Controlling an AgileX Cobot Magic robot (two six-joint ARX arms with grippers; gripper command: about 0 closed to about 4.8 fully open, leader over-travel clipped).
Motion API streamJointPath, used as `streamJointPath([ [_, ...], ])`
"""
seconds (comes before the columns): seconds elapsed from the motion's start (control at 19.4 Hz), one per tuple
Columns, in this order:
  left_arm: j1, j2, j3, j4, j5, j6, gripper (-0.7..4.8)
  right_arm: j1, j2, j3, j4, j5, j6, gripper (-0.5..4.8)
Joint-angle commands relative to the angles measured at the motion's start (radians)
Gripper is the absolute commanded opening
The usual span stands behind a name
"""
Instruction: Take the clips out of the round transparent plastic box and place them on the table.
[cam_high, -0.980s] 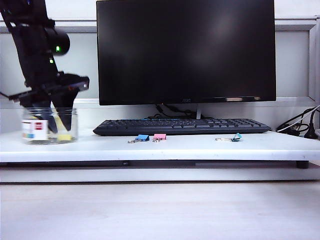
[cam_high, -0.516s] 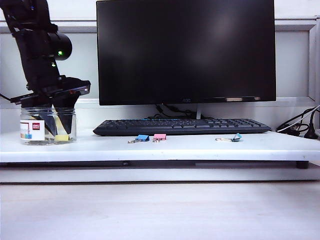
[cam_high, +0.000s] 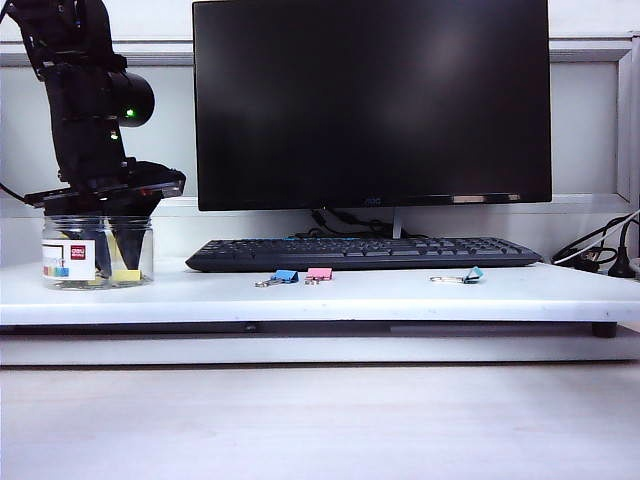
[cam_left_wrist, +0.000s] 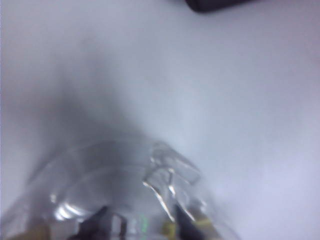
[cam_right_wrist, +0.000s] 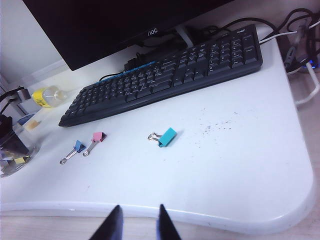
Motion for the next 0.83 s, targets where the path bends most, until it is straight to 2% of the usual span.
streamJointPath([
  [0.05,0.002,0.031,-0.017,0.026,-0.067,0.024,1.74,0.0,-0.002,0.0,0.016,0.001,-0.004,0.95],
  [0.46,-0.018,0.031,-0.011,0.026,-0.059,0.03,1.69,0.0,-0.002,0.0,0.016,0.005,-0.004,0.95],
  [0.57,-0.026,0.031,-0.011,0.027,-0.056,0.042,1.16,0.0,-0.002,0.0,0.016,0.005,-0.004,0.95],
  [0.83,-0.034,0.031,-0.011,0.033,-0.06,0.047,1.11,0.0,-0.002,0.0,0.016,0.005,-0.004,0.95],
])
